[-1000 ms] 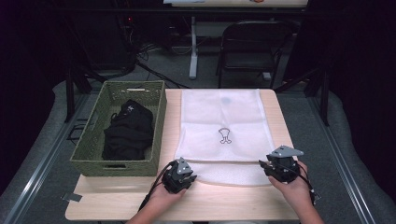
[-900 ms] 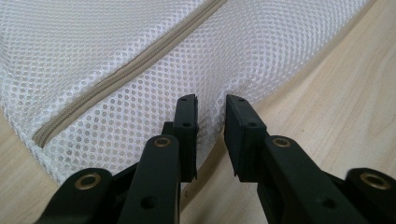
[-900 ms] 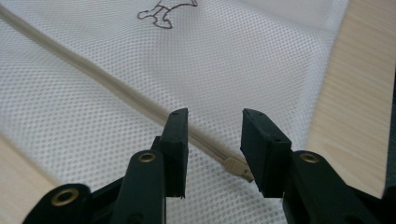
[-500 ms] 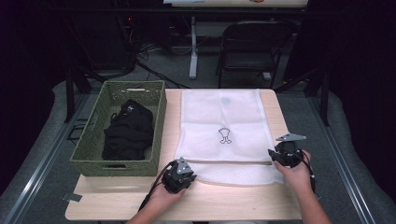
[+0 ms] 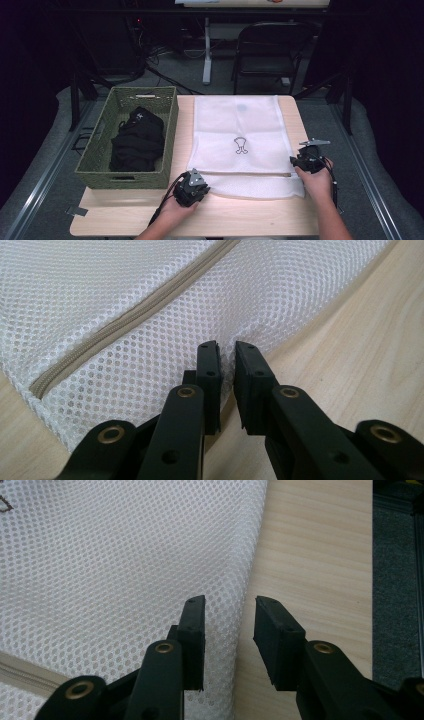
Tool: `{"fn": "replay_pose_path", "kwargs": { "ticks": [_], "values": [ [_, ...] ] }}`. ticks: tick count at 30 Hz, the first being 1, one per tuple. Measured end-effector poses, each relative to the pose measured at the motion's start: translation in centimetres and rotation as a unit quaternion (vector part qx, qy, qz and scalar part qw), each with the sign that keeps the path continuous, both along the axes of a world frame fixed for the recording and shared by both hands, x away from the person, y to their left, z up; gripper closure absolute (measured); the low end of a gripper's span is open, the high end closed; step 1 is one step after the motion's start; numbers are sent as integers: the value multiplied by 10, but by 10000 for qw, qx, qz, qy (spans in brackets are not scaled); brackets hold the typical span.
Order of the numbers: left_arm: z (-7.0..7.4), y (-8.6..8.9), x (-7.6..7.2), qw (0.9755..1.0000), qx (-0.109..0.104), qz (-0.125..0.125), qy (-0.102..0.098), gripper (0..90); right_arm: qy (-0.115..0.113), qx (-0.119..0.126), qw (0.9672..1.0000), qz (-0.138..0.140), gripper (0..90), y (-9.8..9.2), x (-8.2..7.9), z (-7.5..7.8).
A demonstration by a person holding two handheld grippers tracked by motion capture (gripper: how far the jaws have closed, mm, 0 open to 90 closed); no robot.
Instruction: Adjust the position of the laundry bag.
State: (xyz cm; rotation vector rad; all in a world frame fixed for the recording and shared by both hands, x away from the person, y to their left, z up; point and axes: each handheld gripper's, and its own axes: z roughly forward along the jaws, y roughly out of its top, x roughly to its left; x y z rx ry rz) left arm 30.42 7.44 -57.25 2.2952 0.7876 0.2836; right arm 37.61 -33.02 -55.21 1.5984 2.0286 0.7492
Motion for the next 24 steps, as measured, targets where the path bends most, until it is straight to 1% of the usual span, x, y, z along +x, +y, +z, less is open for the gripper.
{"fn": "replay_pose_path", "kwargs": {
  "ticks": [3,4,9,11,15,19,20,22,23,24],
  "values": [
    [0,0,0,10000,15,-4,-8,823,-3,-34,10000,13,644,2,1,-2],
    [0,0,0,10000,16,-4,-10,823,59,-89,9999,23,634,3,2,-4],
    [0,0,0,10000,16,-3,-9,826,79,-75,9999,-16,629,3,2,-7],
    [0,0,0,10000,21,-2,-10,828,169,-88,9998,-23,629,2,3,-8],
    [0,0,0,10000,24,-5,-11,831,173,-66,9998,-39,631,2,3,-10],
    [0,0,0,10000,24,-11,15,835,165,-9,9999,-37,644,1,3,-14],
    [0,0,0,10000,19,-5,24,838,195,100,9997,-53,654,-1,3,-15],
    [0,0,0,10000,42,-5,18,842,209,175,9996,-52,672,-2,3,-15],
    [0,0,0,10000,42,-5,18,844,209,175,9996,-52,672,-2,3,-15],
    [-1,0,0,10000,45,14,-4,847,206,199,9996,-34,698,-2,3,-15]
  ]
}}
